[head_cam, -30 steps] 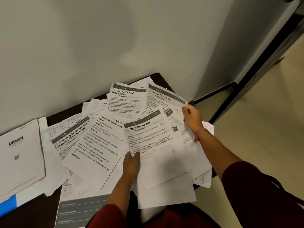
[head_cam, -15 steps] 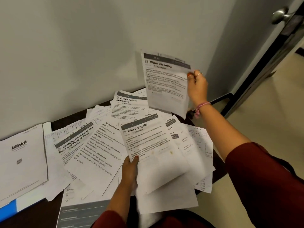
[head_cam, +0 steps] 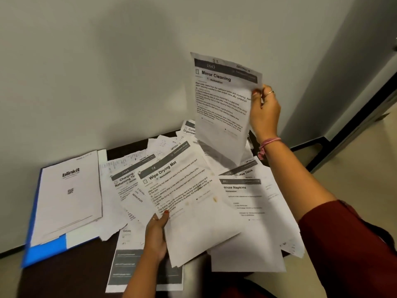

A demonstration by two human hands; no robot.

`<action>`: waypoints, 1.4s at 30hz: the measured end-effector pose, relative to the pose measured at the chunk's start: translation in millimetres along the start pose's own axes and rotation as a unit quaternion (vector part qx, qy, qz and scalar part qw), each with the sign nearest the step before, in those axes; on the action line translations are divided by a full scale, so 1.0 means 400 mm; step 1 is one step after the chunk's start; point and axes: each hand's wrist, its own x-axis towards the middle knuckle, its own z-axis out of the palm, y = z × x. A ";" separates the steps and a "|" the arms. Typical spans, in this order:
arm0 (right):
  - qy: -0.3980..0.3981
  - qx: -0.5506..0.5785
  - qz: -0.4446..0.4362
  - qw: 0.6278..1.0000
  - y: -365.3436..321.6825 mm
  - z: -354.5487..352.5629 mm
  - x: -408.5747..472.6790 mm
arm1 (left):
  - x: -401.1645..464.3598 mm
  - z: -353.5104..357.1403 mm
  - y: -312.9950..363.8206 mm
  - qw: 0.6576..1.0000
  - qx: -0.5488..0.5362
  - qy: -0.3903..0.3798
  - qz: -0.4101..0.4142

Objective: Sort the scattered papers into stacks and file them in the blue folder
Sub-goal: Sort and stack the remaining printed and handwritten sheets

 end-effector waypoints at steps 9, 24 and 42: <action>-0.089 -0.018 0.108 0.990 -0.042 0.121 -0.132 | -0.076 -0.192 0.085 0.998 -0.050 0.039 0.028; -0.267 -0.006 0.319 0.909 0.048 0.336 -0.494 | -0.145 -0.454 0.104 0.996 -0.052 0.076 0.012; -0.352 0.010 0.366 0.861 0.067 0.420 -0.639 | -0.104 -0.512 0.104 0.992 -0.018 0.121 0.000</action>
